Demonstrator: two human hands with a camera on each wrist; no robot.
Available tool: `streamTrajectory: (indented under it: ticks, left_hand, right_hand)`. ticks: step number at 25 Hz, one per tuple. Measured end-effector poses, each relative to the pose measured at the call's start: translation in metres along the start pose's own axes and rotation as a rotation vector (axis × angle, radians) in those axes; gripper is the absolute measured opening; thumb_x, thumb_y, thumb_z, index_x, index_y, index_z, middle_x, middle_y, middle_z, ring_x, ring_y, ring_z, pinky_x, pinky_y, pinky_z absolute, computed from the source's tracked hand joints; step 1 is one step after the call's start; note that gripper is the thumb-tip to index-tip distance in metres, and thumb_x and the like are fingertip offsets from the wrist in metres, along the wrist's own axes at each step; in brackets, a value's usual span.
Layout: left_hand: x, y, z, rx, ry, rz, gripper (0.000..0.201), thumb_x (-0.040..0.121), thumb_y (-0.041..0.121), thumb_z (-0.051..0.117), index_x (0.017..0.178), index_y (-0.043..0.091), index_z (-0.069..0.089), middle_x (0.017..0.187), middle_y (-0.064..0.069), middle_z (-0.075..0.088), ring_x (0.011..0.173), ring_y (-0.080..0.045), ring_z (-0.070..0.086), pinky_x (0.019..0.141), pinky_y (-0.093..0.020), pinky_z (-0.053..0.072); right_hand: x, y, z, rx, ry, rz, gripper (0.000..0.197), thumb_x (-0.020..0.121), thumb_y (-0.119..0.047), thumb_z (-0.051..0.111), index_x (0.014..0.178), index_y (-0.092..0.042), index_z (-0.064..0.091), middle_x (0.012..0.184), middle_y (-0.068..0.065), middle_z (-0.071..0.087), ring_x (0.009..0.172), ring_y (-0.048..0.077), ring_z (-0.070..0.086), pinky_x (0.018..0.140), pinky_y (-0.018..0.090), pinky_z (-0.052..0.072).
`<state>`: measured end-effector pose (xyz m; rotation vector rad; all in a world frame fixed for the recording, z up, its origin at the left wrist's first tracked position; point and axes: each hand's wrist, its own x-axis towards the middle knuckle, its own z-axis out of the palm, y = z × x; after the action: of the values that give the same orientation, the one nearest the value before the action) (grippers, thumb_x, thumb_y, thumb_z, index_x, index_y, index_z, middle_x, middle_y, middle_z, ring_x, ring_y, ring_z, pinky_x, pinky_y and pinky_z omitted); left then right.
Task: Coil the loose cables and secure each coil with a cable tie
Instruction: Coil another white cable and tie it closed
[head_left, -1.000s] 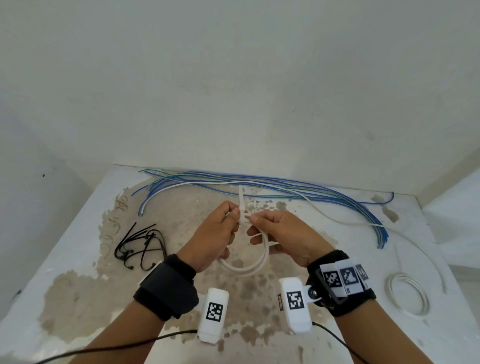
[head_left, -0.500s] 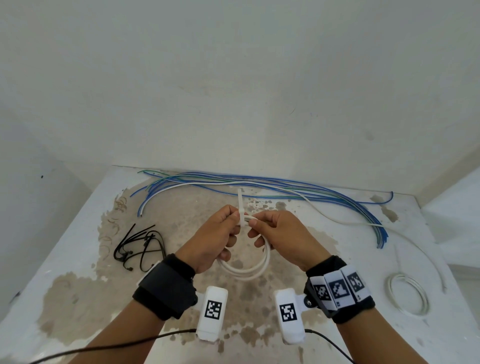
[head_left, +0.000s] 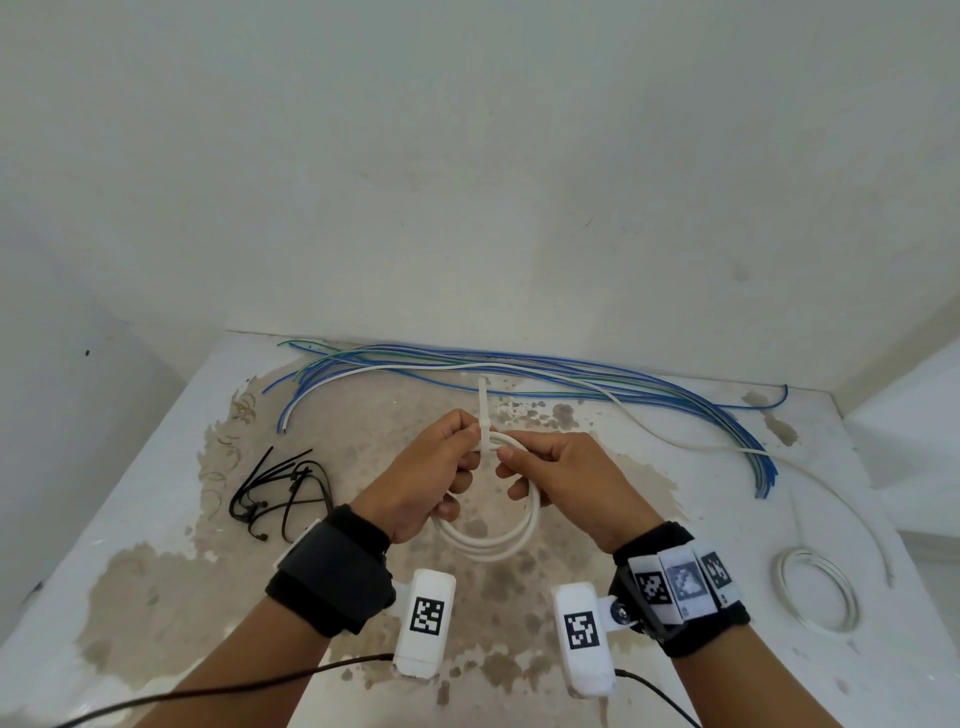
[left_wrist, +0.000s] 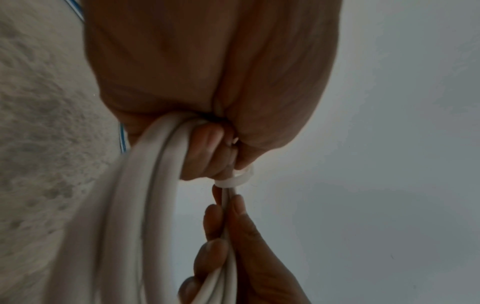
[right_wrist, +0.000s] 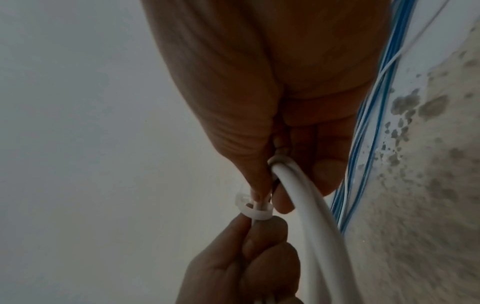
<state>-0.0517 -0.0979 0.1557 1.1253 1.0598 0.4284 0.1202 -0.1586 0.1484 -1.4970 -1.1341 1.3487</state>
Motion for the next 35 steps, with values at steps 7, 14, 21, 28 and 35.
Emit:
streamTrajectory:
  ticks: [7, 14, 21, 28, 35]
  left_hand:
    - [-0.004, 0.001, 0.003, 0.046, -0.017, -0.002, 0.018, 0.108, 0.027, 0.039, 0.092, 0.020, 0.044, 0.063, 0.011, 0.034, 0.051, -0.008, 0.018, 0.041, -0.019, 0.017]
    - [-0.004, 0.000, -0.001, 0.059, -0.013, 0.001, 0.019, 0.108, 0.030, 0.040, 0.102, 0.019, 0.053, 0.064, 0.009, 0.033, 0.047, -0.006, 0.019, 0.038, -0.018, 0.019]
    - [-0.005, 0.001, 0.002, 0.166, 0.029, 0.023, 0.026, 0.106, 0.033, 0.043, 0.113, 0.011, 0.053, 0.066, 0.008, 0.040, 0.043, -0.003, 0.026, 0.038, -0.019, 0.022]
    - [-0.003, -0.003, 0.004, 0.173, 0.022, 0.035, 0.026, 0.107, 0.036, 0.041, 0.106, 0.013, 0.052, 0.065, 0.009, 0.040, 0.045, -0.003, 0.026, 0.039, -0.019, 0.022]
    - [-0.005, -0.007, 0.004, 0.128, 0.008, -0.031, 0.024, 0.107, 0.035, 0.040, 0.094, 0.018, 0.051, 0.065, 0.009, 0.036, 0.047, -0.005, 0.023, 0.039, -0.019, 0.020]
  right_hand:
    - [0.016, -0.013, 0.001, -0.050, 0.050, 0.053, 0.033, 0.097, -0.053, 0.057, 0.102, -0.027, 0.075, 0.096, -0.009, 0.075, 0.084, 0.003, 0.068, 0.078, 0.024, 0.053]
    - [0.027, -0.020, 0.006, 0.093, 0.051, -0.054, 0.008, 0.098, -0.019, 0.067, 0.090, -0.015, 0.066, 0.084, -0.002, 0.069, 0.073, 0.003, 0.063, 0.061, 0.012, 0.046]
    - [0.029, -0.021, 0.006, -0.030, 0.072, -0.048, 0.013, 0.097, -0.022, 0.067, 0.086, -0.016, 0.066, 0.080, 0.002, 0.071, 0.074, 0.010, 0.066, 0.074, 0.019, 0.049]
    - [0.033, -0.017, 0.006, -0.153, 0.133, -0.054, 0.019, 0.100, -0.030, 0.060, 0.082, -0.023, 0.059, 0.070, -0.004, 0.072, 0.072, 0.013, 0.068, 0.086, 0.044, 0.056]
    - [0.037, -0.011, 0.006, -0.161, 0.110, -0.032, 0.017, 0.100, -0.031, 0.061, 0.092, -0.016, 0.063, 0.071, -0.003, 0.070, 0.068, 0.013, 0.063, 0.081, 0.039, 0.055]
